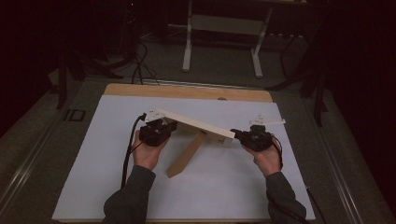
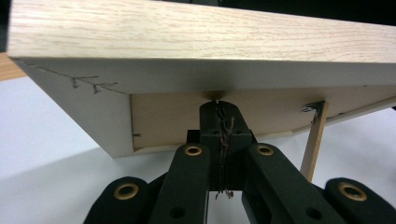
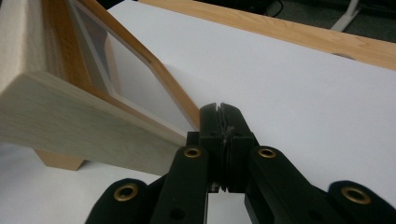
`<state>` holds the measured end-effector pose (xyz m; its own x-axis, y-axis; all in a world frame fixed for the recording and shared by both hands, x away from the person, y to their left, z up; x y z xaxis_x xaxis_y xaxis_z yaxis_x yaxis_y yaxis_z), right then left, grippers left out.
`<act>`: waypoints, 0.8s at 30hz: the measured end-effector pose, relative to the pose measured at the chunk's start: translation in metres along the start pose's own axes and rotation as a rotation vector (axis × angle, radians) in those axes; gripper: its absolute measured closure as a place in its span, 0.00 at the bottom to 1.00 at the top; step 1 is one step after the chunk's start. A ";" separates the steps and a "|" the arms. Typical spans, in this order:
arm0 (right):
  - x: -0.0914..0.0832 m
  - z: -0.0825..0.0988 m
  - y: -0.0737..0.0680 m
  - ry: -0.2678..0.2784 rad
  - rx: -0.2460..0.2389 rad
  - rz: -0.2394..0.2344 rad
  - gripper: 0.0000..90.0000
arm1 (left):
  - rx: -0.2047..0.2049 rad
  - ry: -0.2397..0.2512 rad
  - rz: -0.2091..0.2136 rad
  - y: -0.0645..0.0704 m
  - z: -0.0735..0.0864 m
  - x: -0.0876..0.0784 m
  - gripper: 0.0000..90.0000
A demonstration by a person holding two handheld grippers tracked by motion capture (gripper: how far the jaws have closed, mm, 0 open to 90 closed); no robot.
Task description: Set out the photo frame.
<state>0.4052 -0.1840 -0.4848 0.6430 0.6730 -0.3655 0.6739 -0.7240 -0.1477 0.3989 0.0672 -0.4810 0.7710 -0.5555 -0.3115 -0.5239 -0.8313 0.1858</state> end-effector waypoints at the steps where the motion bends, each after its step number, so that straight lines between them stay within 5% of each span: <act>1: 0.000 0.000 0.000 0.000 0.002 0.001 0.98 | 0.002 -0.001 0.000 0.000 0.000 0.000 1.00; 24: -0.001 0.001 -0.004 -0.004 -0.009 -0.013 0.99 | 0.046 -0.022 0.028 0.018 -0.003 0.010 1.00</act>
<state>0.4016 -0.1817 -0.4853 0.6329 0.6817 -0.3671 0.6853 -0.7138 -0.1440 0.3979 0.0464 -0.4778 0.7477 -0.5777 -0.3275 -0.5617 -0.8132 0.1522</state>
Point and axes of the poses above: each handheld gripper's, and its own axes: x roughly forward along the jaws, z roughly out of its underside, y roughly to its right, the point moved 8 cm from there along x, roughly forward along the jaws, and after that the axes turned 11 degrees about y, right-handed, at the moved point
